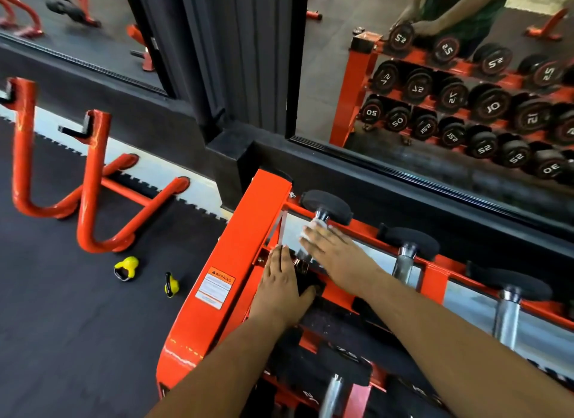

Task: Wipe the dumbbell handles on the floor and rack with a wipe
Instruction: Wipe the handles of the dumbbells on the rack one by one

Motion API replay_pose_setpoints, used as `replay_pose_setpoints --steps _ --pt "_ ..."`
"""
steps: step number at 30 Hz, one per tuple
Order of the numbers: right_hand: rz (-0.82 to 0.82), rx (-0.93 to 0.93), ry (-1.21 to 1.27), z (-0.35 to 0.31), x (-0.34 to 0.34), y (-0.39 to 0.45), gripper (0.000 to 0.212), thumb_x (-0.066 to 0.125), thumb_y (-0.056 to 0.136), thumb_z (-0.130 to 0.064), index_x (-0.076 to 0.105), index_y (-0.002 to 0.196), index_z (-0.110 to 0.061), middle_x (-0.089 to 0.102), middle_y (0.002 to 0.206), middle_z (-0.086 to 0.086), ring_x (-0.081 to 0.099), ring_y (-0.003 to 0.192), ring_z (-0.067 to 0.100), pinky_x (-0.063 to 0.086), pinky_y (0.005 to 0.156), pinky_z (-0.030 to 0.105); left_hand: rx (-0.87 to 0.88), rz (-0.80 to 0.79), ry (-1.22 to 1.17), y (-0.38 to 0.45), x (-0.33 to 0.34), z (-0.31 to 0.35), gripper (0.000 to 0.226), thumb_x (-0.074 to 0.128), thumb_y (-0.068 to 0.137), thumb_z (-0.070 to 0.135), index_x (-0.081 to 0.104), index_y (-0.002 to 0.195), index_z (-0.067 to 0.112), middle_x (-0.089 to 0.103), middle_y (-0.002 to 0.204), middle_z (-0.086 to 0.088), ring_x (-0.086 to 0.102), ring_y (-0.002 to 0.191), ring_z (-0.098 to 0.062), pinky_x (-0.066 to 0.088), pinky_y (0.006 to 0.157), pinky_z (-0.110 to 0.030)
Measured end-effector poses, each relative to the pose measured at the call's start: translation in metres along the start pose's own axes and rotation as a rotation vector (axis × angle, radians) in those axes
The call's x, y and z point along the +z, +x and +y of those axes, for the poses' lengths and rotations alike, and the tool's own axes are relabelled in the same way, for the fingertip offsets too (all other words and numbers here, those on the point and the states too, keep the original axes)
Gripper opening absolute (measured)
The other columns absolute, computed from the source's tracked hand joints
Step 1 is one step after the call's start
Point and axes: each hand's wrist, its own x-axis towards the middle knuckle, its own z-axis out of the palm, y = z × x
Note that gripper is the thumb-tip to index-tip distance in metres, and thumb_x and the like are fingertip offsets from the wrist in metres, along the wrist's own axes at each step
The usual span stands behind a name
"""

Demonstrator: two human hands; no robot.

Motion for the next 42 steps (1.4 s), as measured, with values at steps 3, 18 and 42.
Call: replay_pose_setpoints --steps 3,18,42 --pt "-0.026 -0.225 -0.053 0.005 0.002 -0.008 0.064 0.055 0.094 -0.014 0.036 0.155 -0.018 0.036 0.161 0.006 0.028 0.151 0.024 0.027 0.122 0.046 -0.015 -0.021 -0.049 0.002 -0.001 -0.001 0.106 0.056 0.094 0.058 -0.011 0.16 0.009 -0.009 0.17 -0.01 -0.01 0.156 -0.023 0.002 0.125 -0.036" --pt "-0.04 0.19 -0.021 -0.001 -0.005 0.003 0.08 0.042 0.091 -0.007 0.007 0.162 -0.019 0.002 0.17 0.006 -0.005 0.156 0.025 0.008 0.126 0.046 -0.09 -0.125 0.064 0.005 -0.008 0.005 0.109 0.054 0.094 0.064 -0.017 0.159 0.013 -0.019 0.168 -0.01 -0.01 0.156 -0.029 0.006 0.126 -0.044" --pt "-0.056 -0.082 -0.038 -0.014 0.008 -0.006 0.063 0.044 0.094 -0.012 0.034 0.155 -0.018 0.036 0.161 0.004 0.027 0.152 0.023 0.022 0.124 0.047 -0.086 -0.131 0.105 0.006 -0.014 0.008 0.104 0.052 0.093 0.057 -0.012 0.16 0.01 -0.013 0.169 -0.013 -0.009 0.157 -0.026 0.0 0.127 -0.043"
